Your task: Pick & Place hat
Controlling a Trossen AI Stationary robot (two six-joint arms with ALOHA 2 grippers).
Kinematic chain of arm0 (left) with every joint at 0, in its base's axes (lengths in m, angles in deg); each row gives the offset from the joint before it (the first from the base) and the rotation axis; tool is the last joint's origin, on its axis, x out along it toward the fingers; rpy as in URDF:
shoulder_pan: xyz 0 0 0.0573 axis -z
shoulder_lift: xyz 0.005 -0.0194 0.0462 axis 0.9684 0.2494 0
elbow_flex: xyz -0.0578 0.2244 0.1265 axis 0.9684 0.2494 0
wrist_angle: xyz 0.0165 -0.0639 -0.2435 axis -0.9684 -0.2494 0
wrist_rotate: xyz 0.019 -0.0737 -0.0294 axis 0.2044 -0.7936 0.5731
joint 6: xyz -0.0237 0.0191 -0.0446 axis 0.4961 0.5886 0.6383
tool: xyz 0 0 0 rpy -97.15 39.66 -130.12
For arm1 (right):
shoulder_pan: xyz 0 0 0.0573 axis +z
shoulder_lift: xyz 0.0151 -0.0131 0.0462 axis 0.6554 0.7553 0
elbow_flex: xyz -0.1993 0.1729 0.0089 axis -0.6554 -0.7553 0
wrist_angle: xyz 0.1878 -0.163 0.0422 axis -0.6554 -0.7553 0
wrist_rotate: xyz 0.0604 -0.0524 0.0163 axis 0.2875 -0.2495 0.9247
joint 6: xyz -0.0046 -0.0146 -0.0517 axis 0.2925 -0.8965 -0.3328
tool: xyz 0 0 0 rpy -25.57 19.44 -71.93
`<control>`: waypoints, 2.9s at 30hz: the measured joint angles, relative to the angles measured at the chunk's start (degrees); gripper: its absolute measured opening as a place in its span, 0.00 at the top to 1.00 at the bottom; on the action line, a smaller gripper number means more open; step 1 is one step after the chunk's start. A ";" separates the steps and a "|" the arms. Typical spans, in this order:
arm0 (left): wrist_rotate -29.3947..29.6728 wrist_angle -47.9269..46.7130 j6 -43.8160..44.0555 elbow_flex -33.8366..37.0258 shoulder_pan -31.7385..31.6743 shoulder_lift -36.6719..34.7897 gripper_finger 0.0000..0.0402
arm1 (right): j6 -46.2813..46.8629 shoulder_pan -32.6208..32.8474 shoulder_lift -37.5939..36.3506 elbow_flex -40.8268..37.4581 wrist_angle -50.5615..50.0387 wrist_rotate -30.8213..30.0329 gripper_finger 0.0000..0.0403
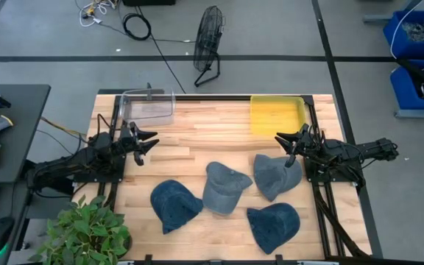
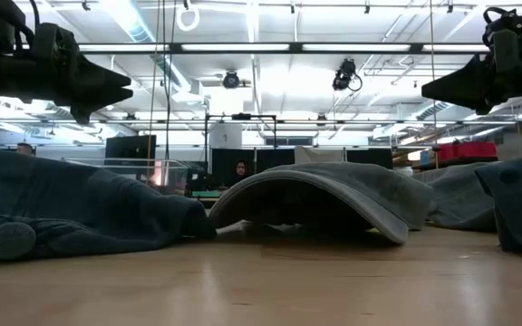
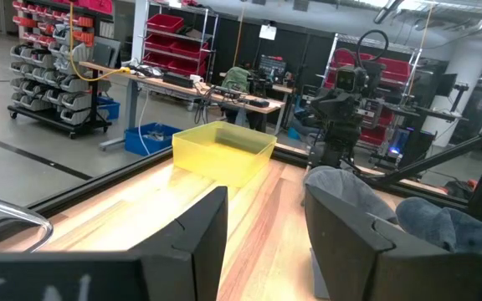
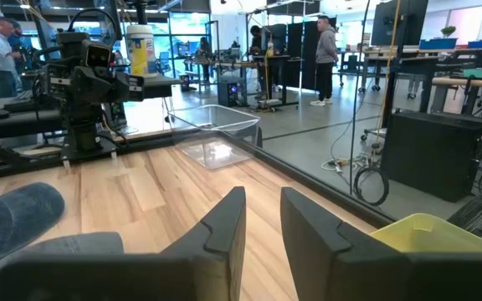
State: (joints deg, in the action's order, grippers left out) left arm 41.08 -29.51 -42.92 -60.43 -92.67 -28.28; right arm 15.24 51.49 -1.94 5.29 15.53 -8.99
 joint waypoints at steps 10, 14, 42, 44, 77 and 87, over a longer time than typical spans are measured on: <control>0.00 -0.01 0.00 0.00 -0.01 -0.01 0.59 | 0.00 -0.01 0.00 -0.01 -0.01 -0.01 0.79; 0.01 -0.02 0.00 0.01 0.00 0.01 0.59 | 0.00 -0.01 0.00 -0.01 -0.01 0.00 0.79; 0.01 0.08 0.17 0.01 -0.01 0.01 0.59 | 0.00 0.01 0.00 -0.01 0.01 0.01 0.79; 0.02 -0.50 0.03 0.00 -0.01 0.01 0.59 | 0.00 0.00 0.00 0.00 0.00 -0.01 0.79; 2.05 -4.64 -8.67 -12.28 -0.08 8.46 0.59 | 0.00 0.01 0.00 -0.01 -0.01 0.01 0.79; 1.79 -11.39 -14.11 -21.31 -0.06 24.88 0.59 | 0.81 0.01 0.00 0.01 0.05 0.07 0.79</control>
State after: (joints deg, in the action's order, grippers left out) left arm 42.87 -40.90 -57.03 -81.75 -92.73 -3.40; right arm 16.05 51.50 -1.94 5.29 15.58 -8.92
